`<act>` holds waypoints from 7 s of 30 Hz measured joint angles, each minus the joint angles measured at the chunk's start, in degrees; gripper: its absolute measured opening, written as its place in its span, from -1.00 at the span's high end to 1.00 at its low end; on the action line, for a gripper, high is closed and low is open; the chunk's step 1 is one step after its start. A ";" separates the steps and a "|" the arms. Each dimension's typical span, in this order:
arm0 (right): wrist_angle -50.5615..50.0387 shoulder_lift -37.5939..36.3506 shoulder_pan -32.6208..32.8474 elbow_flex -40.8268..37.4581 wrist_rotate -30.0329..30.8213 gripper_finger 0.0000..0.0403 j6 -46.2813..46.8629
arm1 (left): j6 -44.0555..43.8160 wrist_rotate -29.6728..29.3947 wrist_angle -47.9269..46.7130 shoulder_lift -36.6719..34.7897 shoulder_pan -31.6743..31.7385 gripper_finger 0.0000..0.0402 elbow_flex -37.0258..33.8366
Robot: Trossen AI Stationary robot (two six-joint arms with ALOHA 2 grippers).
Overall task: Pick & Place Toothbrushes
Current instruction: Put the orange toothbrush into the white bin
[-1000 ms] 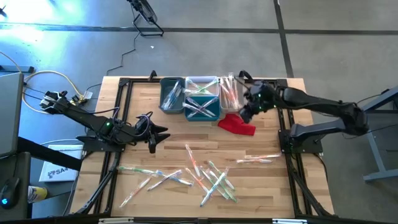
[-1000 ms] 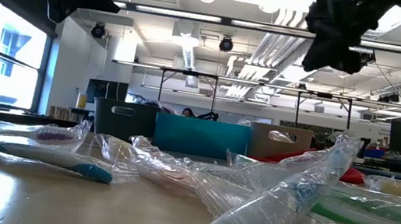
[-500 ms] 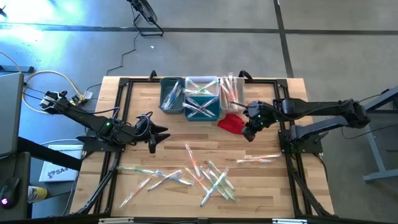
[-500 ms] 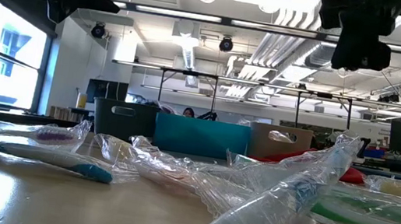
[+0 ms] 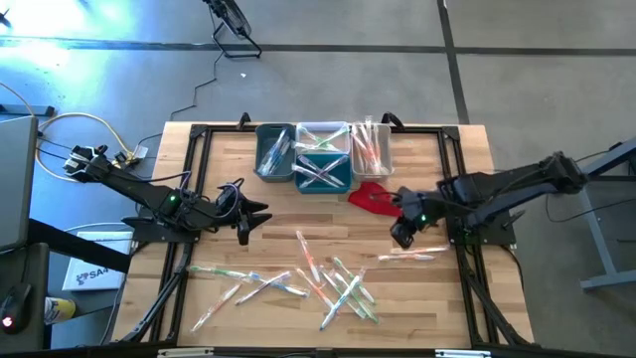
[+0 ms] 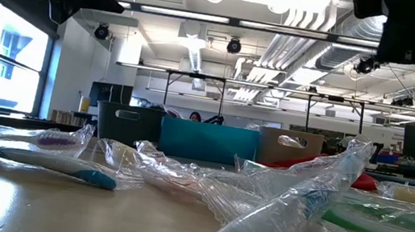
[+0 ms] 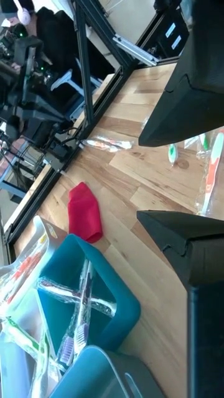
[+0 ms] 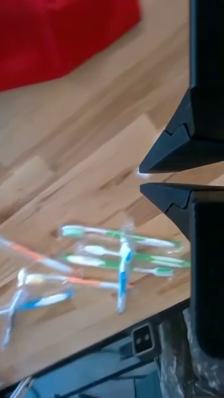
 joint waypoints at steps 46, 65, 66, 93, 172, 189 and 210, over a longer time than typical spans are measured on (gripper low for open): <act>-20.89 20.16 19.39 0.00 -1.25 0.44 -1.97 | 0.00 1.55 -1.75 -0.02 0.00 0.13 0.00; 2.07 23.04 19.37 -0.02 8.08 0.33 -14.50 | 0.00 1.53 -2.16 -0.02 0.00 0.13 0.00; 2.52 23.52 19.37 -0.02 8.08 0.31 -15.40 | 0.00 1.53 -2.15 -0.01 0.00 0.13 0.00; 9.83 34.53 16.09 -1.19 13.55 0.26 -20.04 | -0.46 1.51 -2.21 -0.02 0.00 0.13 0.00; 26.57 5.84 3.45 -2.34 30.34 0.80 -15.17 | -2.03 1.49 -3.06 -0.02 0.00 0.13 0.00; 41.46 2.54 -10.43 -2.32 36.48 0.80 -34.05 | -3.48 1.49 -2.97 0.00 0.02 0.13 0.00; 44.08 2.58 -33.22 -2.32 28.12 0.80 -42.98 | -3.55 -0.41 -3.01 -0.02 0.00 0.13 0.00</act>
